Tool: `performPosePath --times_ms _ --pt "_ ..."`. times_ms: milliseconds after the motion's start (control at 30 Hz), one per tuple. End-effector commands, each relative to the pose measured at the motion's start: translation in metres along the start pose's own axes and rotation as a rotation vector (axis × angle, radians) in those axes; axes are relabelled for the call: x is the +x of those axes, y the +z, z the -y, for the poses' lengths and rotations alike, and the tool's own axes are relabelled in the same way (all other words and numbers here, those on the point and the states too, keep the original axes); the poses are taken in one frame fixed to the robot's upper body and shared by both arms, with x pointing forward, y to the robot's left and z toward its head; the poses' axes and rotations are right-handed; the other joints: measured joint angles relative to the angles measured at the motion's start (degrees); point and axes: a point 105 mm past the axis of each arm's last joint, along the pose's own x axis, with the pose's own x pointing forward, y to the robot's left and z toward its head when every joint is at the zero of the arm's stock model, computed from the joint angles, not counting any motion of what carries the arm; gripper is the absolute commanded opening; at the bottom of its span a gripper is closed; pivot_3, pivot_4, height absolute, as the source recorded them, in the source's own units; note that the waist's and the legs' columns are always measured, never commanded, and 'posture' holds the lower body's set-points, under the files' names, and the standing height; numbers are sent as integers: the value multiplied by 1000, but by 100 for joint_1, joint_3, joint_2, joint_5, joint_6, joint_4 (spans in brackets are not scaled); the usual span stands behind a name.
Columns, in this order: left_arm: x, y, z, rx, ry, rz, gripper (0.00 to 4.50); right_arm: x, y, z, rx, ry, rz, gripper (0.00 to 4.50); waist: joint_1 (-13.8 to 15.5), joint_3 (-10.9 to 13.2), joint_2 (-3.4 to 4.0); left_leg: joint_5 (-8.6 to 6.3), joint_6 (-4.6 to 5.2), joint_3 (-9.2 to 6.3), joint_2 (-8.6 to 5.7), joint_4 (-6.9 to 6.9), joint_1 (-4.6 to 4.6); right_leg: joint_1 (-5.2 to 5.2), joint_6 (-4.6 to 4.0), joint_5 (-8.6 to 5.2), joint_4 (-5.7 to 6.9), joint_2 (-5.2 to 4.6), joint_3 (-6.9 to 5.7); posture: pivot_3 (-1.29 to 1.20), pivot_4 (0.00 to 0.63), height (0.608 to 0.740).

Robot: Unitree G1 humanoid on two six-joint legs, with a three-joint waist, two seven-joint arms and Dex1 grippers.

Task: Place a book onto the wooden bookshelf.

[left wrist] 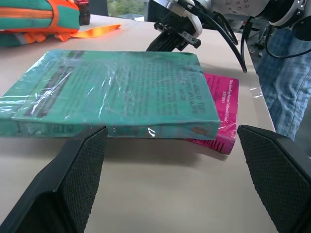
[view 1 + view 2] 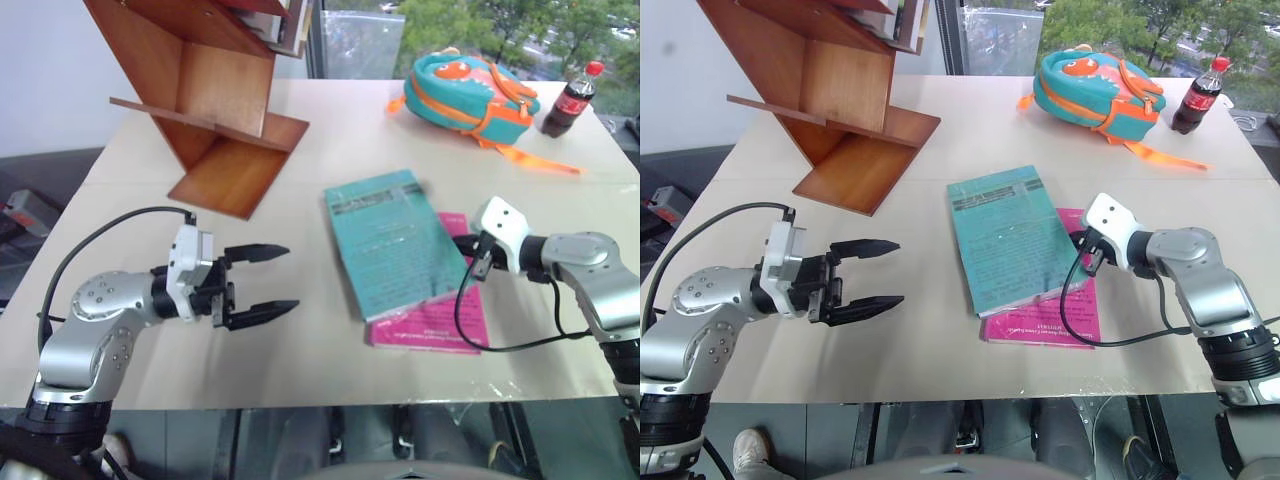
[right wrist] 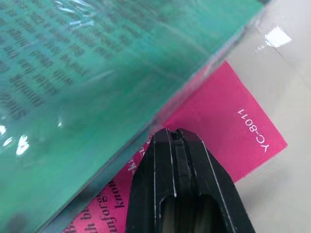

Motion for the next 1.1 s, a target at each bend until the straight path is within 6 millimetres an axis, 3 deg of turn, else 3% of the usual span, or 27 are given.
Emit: performPosePath --times_ms 33,100,267,333,433,567,667,900,1100 --pt "-2 6 -5 15 60 -11 4500 -29 4 11 -54 -81 10 50 20 0 0 0 0 -3 0 0 -1 0 0 0 0 -1 -2 0 150 740" --pt "-2 2 -9 -15 130 -18 4500 -51 -1 16 -64 -132 5 50 66 0 0 0 0 -7 -2 -1 -4 0 0 0 0 -3 -6 0 150 740" --pt "-3 -4 -17 -218 254 -15 4500 -93 3 1 -4 -113 61 2296 127 1 0 0 1 -9 -3 -4 -4 1 1 0 -1 -3 -4 0 150 740" --pt "-4 -10 -19 -438 268 -33 4500 -109 16 -10 17 -106 127 3412 120 2 1 0 0 -9 6 -3 2 4 5 -3 0 0 -1 0 150 740" --pt "-2 -14 -26 -715 275 -37 4500 -127 37 -30 46 -76 220 4473 149 3 1 0 0 -19 9 -1 0 4 19 -12 4 -4 15 0 150 740" --pt "12 -31 -31 -982 254 -76 4500 -131 59 -58 36 -1 290 4473 149 -3 -12 0 0 -30 4 4 4 14 23 -12 8 -1 10 0 150 740" --pt "35 -35 -37 -1129 204 -33 4500 -127 65 -66 27 3 296 4473 143 -1 -26 0 1 -29 -5 5 5 16 22 -10 11 -1 13 0 150 740" --pt "102 -37 -55 -1300 149 70 4500 -120 69 -73 24 -23 285 4473 158 4 -59 1 1 -30 -16 10 1 17 2 2 12 -4 11 0 150 740" --pt "138 -38 -55 -1362 109 92 4500 -122 68 -74 14 -53 258 4473 158 4 -62 1 1 -29 -21 10 -1 18 2 1 10 -4 7 0 150 740"
